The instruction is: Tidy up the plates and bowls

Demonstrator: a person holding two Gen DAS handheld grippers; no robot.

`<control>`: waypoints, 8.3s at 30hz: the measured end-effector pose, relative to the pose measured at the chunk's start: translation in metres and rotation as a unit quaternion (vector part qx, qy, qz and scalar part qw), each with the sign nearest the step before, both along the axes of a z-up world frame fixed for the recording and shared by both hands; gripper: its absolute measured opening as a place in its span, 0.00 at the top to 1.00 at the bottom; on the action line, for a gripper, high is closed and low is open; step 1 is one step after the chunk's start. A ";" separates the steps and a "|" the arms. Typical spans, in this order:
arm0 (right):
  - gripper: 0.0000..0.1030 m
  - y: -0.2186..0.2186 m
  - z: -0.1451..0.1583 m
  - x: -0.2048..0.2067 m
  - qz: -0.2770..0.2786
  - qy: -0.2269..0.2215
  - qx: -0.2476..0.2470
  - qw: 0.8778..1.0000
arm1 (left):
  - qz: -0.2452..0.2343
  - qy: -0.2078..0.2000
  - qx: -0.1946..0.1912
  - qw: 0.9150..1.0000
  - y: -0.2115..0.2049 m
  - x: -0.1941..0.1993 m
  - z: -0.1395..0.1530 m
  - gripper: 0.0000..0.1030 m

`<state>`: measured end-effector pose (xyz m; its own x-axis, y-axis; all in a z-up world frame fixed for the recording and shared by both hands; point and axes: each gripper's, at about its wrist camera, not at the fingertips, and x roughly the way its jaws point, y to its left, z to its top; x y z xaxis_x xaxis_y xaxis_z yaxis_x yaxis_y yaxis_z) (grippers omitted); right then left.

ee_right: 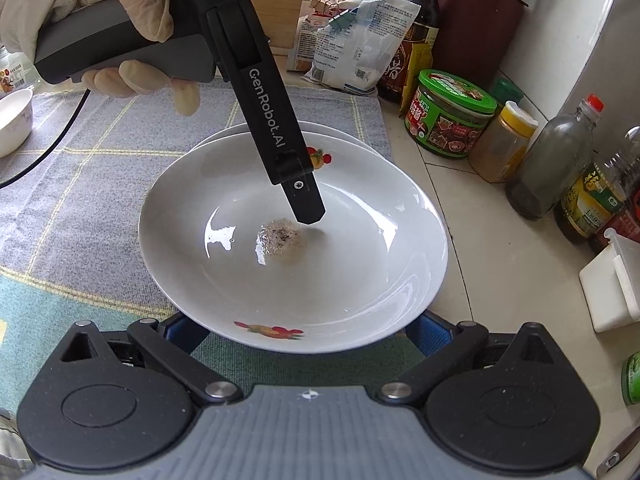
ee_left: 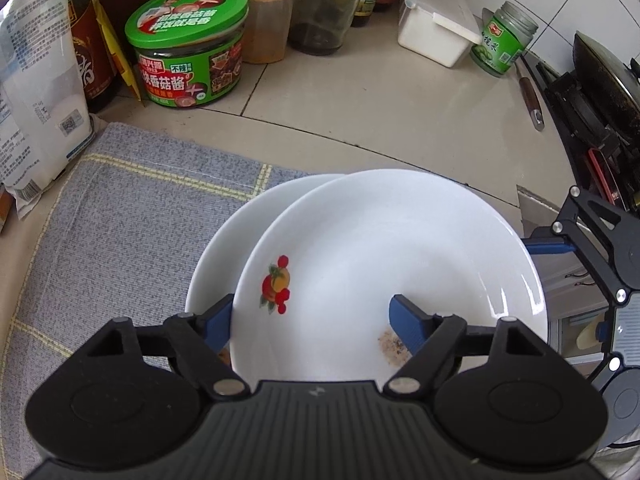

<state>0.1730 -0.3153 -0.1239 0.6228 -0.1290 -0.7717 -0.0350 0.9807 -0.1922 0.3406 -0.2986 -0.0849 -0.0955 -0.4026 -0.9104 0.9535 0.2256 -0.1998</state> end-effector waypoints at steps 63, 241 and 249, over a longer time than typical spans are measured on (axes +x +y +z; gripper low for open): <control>0.00 0.022 0.032 0.009 0.044 -0.068 0.024 0.996 | 0.332 -0.253 -0.200 0.886 0.185 -0.152 0.058 0.01; 0.01 0.183 -0.017 0.027 0.368 0.002 -0.054 0.928 | 0.051 -0.234 -0.077 0.968 0.297 -0.109 -0.006 0.16; 0.00 0.179 -0.003 0.020 0.315 -0.016 -0.031 0.948 | 0.199 -0.202 -0.110 0.952 0.322 -0.123 0.009 0.08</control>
